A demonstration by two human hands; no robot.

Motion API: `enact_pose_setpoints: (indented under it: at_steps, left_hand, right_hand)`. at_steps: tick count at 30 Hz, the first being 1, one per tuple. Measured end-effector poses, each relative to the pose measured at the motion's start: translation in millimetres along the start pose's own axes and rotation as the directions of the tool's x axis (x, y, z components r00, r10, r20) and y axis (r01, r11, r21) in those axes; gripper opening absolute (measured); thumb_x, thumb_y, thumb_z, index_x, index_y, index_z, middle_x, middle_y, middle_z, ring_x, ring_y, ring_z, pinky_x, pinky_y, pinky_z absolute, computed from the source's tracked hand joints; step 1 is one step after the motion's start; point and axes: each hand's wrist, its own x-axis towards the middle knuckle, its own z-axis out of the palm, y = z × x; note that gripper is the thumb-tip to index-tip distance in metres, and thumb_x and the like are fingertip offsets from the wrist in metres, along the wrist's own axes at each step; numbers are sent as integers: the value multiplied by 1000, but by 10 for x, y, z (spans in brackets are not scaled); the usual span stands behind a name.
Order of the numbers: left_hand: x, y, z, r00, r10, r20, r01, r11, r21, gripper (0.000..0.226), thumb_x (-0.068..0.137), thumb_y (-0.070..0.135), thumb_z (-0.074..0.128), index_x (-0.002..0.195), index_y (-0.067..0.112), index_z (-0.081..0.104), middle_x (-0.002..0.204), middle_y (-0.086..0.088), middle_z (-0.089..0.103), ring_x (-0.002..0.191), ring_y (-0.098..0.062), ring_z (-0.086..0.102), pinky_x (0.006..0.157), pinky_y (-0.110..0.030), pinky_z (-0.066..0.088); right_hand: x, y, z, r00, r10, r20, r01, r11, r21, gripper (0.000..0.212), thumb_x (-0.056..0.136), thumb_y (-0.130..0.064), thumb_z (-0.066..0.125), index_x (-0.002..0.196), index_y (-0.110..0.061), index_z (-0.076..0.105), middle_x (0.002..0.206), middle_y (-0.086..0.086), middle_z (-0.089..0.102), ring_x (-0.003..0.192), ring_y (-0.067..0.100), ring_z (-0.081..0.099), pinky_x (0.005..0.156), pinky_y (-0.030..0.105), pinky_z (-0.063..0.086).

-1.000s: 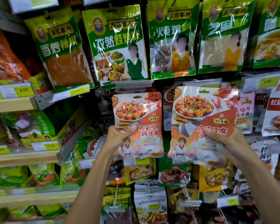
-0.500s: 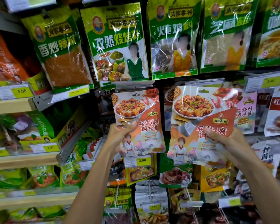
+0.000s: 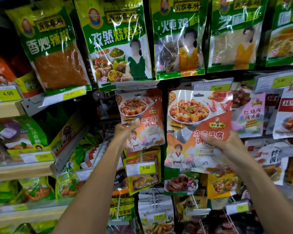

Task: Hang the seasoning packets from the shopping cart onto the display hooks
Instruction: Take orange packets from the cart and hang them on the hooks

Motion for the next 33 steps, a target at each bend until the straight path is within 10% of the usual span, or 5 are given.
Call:
enact_pose_setpoints:
  at_steps: [9, 20, 26, 29, 33]
  left_hand:
    - [294, -39, 249, 995, 23, -95, -19, 999, 45, 24, 80, 23, 78, 68, 11, 61, 56, 2, 62, 46, -7, 57, 49, -23, 46]
    - [-179, 96, 160, 986, 152, -64, -141, 978, 153, 33, 85, 27, 72, 108, 3, 68, 111, -15, 68, 106, -26, 63, 84, -37, 53]
    - [-916, 59, -30, 779, 554, -295, -442, 818, 369, 28, 90, 32, 65, 112, 15, 64, 103, 7, 66, 98, -8, 62, 84, -22, 51]
    - [-1229, 148, 59, 899, 431, -75, -412, 891, 191, 36, 81, 51, 61, 111, 30, 61, 103, 19, 66, 94, 9, 62, 72, -8, 49]
    - [-1372, 177, 147, 980, 130, 153, -142, 987, 72, 34, 69, 51, 70, 72, 22, 53, 44, 13, 46, 34, -4, 43, 35, -14, 34]
  right_hand:
    - [9, 41, 185, 999, 17, 42, -19, 999, 36, 42, 68, -22, 76, 106, -8, 65, 97, 4, 76, 90, 17, 73, 72, 21, 58]
    - [-52, 55, 256, 997, 46, 55, -47, 999, 0, 35, 70, -24, 75, 102, -10, 68, 100, 7, 75, 95, 22, 72, 83, 33, 57]
    - [-80, 13, 374, 994, 66, 87, -69, 997, 25, 43, 66, -27, 77, 104, -8, 68, 100, 7, 75, 95, 22, 72, 77, 28, 58]
    - [-86, 10, 545, 989, 101, 107, -106, 994, 35, 47, 64, -27, 78, 105, -7, 67, 98, 7, 75, 94, 22, 72, 78, 30, 58]
    - [-127, -3, 781, 983, 89, 160, -100, 993, 64, 37, 66, -26, 79, 99, -14, 67, 97, 6, 76, 91, 20, 72, 76, 29, 59]
